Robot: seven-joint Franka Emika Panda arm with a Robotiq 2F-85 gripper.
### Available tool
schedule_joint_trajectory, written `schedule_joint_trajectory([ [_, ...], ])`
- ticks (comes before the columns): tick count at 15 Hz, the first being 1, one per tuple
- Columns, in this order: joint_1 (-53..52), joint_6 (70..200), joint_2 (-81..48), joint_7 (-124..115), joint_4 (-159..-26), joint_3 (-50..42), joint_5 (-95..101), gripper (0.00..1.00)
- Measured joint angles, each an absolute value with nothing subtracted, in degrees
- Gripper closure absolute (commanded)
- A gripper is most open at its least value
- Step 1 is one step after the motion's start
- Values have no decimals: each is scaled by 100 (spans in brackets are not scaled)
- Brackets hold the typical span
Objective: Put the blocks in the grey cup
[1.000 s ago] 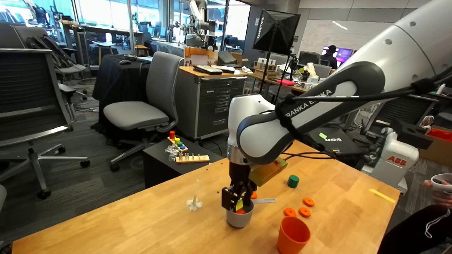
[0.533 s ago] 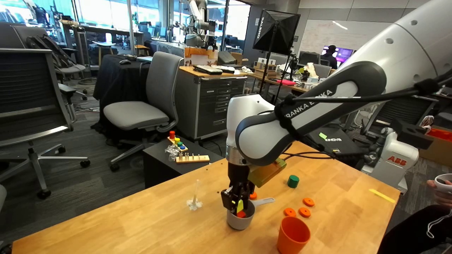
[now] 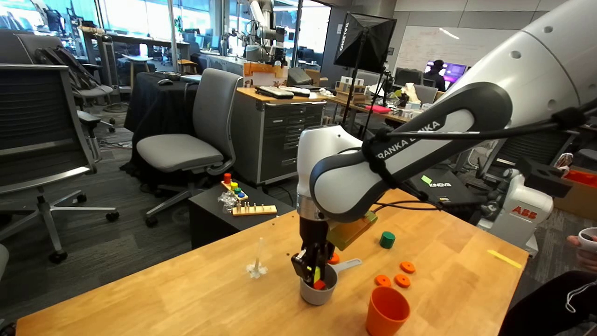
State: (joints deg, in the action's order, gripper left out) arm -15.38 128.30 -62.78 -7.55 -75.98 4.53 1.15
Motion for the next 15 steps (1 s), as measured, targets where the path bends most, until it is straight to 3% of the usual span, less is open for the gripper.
schedule_joint_trajectory([
  [5, -1569, 12832, -6277, -755, -7598, 453, 133, 86],
  [7, -1576, 12832, -6277, -755, -7598, 453, 133, 36],
  [8, -1576, 12833, -6277, -755, -7598, 453, 133, 44],
  [9, -1576, 12833, -6277, -755, -7599, 453, 133, 83],
  [11, -1576, 12833, -6277, -755, -7599, 453, 133, 76],
  [12, -1577, 12833, -6277, -755, -7599, 453, 133, 62],
  [13, -1577, 12833, -6276, -755, -7599, 453, 133, 85],
  [14, -1577, 12833, -6276, -755, -7599, 453, 133, 85],
  [15, -1577, 12834, -6276, -755, -7599, 453, 133, 49],
])
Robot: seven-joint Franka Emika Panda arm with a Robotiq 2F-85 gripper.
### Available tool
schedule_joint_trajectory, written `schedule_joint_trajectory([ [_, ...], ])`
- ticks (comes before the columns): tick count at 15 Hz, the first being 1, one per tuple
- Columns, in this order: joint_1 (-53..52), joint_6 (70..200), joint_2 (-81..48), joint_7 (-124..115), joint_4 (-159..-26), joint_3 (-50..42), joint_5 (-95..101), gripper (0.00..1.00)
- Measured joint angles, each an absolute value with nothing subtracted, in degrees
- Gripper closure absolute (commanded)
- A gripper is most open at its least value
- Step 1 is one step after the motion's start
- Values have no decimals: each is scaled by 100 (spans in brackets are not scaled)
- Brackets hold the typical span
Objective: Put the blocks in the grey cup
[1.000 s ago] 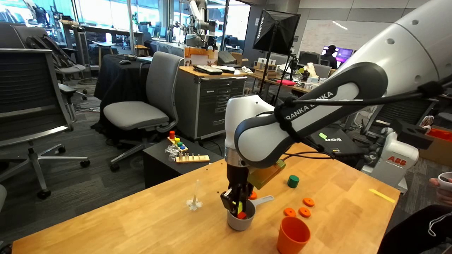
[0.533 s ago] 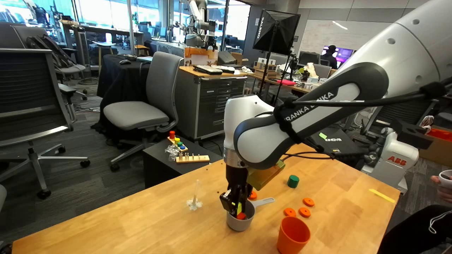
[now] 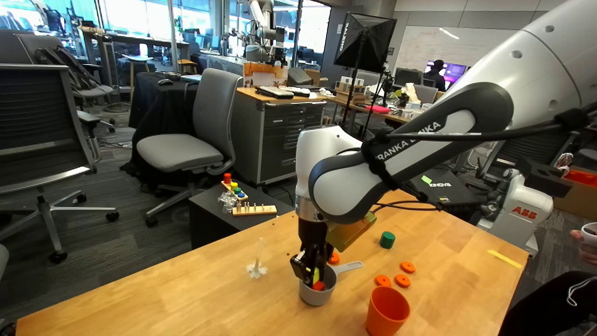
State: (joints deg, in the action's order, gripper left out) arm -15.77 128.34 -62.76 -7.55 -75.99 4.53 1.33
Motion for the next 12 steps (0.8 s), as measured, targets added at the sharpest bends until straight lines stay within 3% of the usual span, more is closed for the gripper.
schedule_joint_trajectory([
  [1, -1577, 12835, -6276, -755, -7599, 453, 133, 34],
  [4, -1577, 12838, -6268, -755, -7601, 453, 133, 13],
  [5, -1577, 12838, -6262, -756, -7603, 453, 133, 27],
  [6, -1577, 12839, -6253, -756, -7607, 453, 133, 34],
  [7, -1577, 12841, -6245, -756, -7611, 453, 133, 33],
  [8, -1577, 12843, -6238, -755, -7615, 453, 133, 52],
  [9, -1577, 12844, -6230, -756, -7618, 452, 133, 51],
  [11, -1577, 12844, -6208, -756, -7623, 452, 133, 67],
  [12, -1577, 12845, -6196, -756, -7624, 452, 133, 57],
])
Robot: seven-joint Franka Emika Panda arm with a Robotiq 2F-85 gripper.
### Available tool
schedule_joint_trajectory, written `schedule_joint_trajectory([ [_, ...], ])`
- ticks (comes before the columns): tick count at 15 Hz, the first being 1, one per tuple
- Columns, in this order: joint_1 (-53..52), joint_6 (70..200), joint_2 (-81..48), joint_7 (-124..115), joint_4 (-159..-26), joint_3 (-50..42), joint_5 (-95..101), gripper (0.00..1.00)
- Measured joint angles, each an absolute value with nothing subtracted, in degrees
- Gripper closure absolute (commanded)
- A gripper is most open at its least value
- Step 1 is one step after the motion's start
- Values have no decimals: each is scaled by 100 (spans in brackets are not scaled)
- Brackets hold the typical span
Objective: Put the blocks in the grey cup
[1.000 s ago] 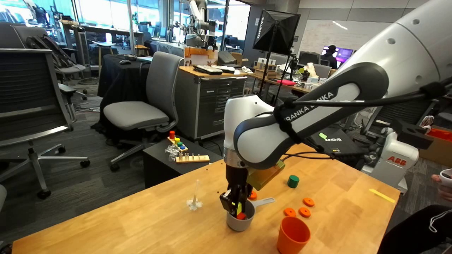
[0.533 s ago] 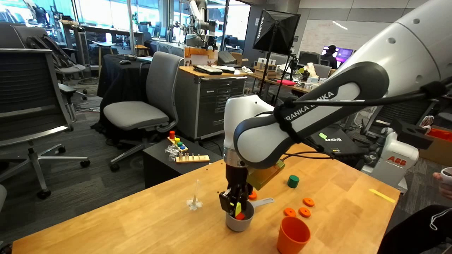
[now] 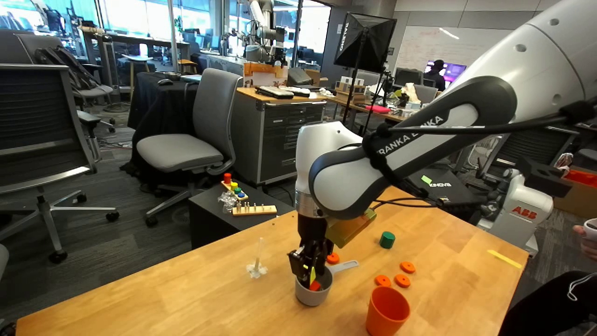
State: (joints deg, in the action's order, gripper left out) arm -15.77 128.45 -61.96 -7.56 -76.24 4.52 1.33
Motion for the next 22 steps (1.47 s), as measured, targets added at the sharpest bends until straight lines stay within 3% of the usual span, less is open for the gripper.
schedule_joint_trajectory([
  [1, -1577, 12846, -6181, -756, -7630, 452, 133, 61],
  [3, -1577, 12847, -6139, -756, -7654, 452, 133, 58],
  [5, -1577, 12848, -6110, -756, -7675, 452, 133, 41],
  [9, -1579, 12852, -6085, -756, -7695, 452, 133, 29],
  [14, -1592, 12860, -6044, -756, -7721, 452, 133, 36],
  [17, -1612, 12881, -5947, -756, -7806, 452, 133, 50],
  [18, -1618, 12898, -5902, -756, -7846, 452, 133, 44],
  [21, -1627, 12984, -5724, -764, -7992, 452, 133, 40],
  [22, -1627, 13008, -5646, -768, -8052, 452, 133, 22],
])
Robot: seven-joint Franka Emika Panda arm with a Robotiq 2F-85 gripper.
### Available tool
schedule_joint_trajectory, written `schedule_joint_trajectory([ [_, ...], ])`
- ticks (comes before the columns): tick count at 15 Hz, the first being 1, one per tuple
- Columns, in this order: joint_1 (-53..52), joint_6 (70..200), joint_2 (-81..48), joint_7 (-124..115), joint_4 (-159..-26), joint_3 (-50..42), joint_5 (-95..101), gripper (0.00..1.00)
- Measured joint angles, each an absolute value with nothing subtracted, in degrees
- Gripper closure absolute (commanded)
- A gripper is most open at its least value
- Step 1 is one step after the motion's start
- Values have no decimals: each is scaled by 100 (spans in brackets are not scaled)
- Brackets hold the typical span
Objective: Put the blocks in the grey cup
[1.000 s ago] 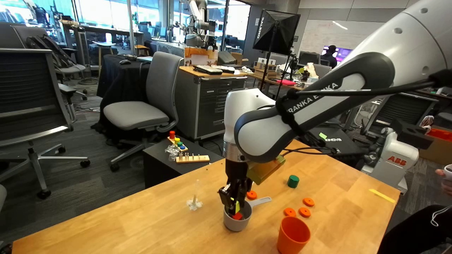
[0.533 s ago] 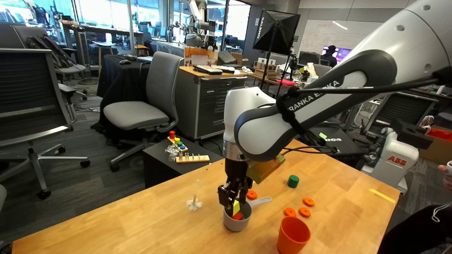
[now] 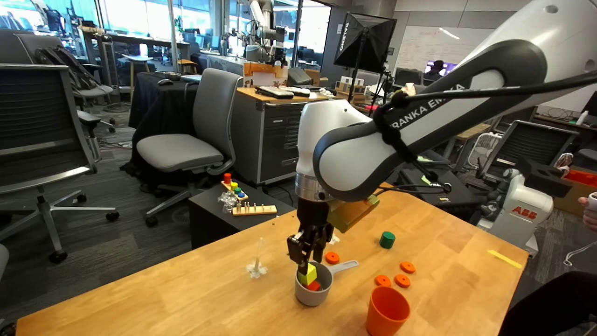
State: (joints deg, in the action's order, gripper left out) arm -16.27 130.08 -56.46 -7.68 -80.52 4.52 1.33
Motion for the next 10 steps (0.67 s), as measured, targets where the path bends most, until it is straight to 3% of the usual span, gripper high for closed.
schedule_joint_trajectory([
  [5, -1517, 13311, -5043, -843, -8564, 310, 133, 0],
  [10, -812, 13740, -4202, -865, -9457, 0, 68, 0],
])
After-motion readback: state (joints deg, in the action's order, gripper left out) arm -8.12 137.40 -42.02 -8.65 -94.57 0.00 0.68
